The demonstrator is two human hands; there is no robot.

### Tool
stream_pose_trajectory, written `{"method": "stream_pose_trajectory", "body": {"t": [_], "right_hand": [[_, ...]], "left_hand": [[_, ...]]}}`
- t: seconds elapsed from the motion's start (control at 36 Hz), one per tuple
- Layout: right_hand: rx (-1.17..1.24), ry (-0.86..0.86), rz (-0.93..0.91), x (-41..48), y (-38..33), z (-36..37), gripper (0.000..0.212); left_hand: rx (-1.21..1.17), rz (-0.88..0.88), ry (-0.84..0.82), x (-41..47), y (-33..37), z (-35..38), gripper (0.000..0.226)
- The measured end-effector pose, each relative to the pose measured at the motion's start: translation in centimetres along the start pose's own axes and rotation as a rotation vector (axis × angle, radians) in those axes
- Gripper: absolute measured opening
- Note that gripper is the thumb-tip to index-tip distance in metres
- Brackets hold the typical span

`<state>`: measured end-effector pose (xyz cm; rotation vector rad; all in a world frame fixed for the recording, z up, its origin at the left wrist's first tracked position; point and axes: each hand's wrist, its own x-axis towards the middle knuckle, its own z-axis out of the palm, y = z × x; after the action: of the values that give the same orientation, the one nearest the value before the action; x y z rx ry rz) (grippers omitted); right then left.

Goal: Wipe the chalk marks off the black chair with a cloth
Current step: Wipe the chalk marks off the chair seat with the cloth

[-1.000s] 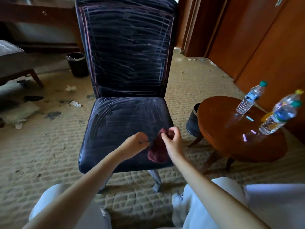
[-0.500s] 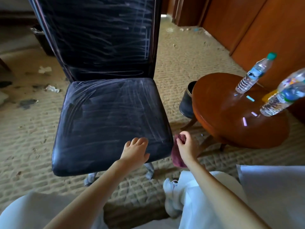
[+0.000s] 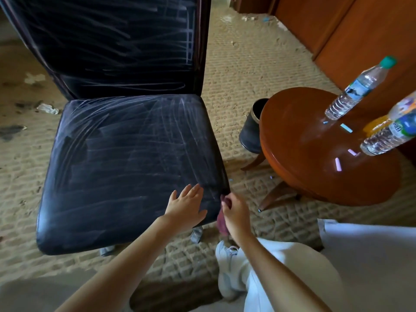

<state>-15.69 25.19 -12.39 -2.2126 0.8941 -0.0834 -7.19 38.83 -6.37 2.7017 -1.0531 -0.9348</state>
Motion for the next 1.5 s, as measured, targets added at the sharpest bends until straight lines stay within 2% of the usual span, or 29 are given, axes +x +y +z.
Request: {"method": "stream_pose_trajectory", "body": {"t": [0.11,0.19,0.28,0.44,0.56,0.67,0.81,0.89,0.92,0.97,1.03,1.17,1.31,1.39,1.5], "right_hand": [[-0.056,-0.029,-0.009,-2.6,0.8,1.5,0.025],[-0.031,-0.002,-0.008,-2.6,0.8,1.6,0.020],[0.032,0.038,-0.001,-1.2,0.2,0.7,0.010],[0.021,0.130,-0.097,3.5,-1.4,-1.0,0.009],[-0.053,0.045,-0.112,5.5,-1.7,-1.3,0.013],[-0.042,0.050,-0.180,2.3,-1.2,0.1,0.027],[-0.163,-0.164,-0.253,-2.0,0.4,1.7,0.015],[-0.128,-0.255,-0.290,-1.3,0.1,0.1,0.012],[-0.095,-0.229,-0.296,-0.6,-0.3,-0.9,0.009],[-0.051,-0.067,-0.263,1.8,-1.1,-2.8,0.007],[-0.065,0.036,-0.210,4.3,-2.0,-4.2,0.015],[-0.178,-0.075,-0.223,8.0,-3.6,-3.9,0.027],[-0.202,-0.070,-0.242,7.1,-3.0,-1.6,0.020],[-0.177,-0.086,-0.326,5.5,-2.0,-1.0,0.015],[-0.128,-0.204,-0.443,1.3,-0.2,-0.6,0.015]], "left_hand": [[0.016,-0.020,-0.039,0.4,-0.1,0.7,0.069],[0.047,-0.018,-0.040,0.4,-0.4,0.9,0.069],[0.065,-0.012,-0.041,0.5,-0.7,0.9,0.067],[0.061,0.004,-0.055,0.7,-1.0,0.8,0.070],[0.045,0.021,-0.077,0.5,-1.4,0.7,0.069],[0.024,0.026,-0.100,0.5,-1.6,0.7,0.069],[-0.007,0.028,-0.110,0.2,-2.0,0.4,0.066],[-0.022,0.026,-0.110,0.1,-2.3,0.3,0.065],[-0.029,0.027,-0.112,0.0,-2.2,0.3,0.064],[-0.029,0.028,-0.109,-0.1,-2.1,0.3,0.064],[-0.022,0.027,-0.110,-0.2,-2.0,0.3,0.065],[-0.027,0.022,-0.119,-0.3,-1.9,0.0,0.064],[-0.021,0.030,-0.121,-0.2,-2.1,0.5,0.065],[-0.015,0.030,-0.116,-0.4,-2.4,1.1,0.066],[0.007,0.021,-0.123,-0.7,-2.7,1.4,0.067]]}}
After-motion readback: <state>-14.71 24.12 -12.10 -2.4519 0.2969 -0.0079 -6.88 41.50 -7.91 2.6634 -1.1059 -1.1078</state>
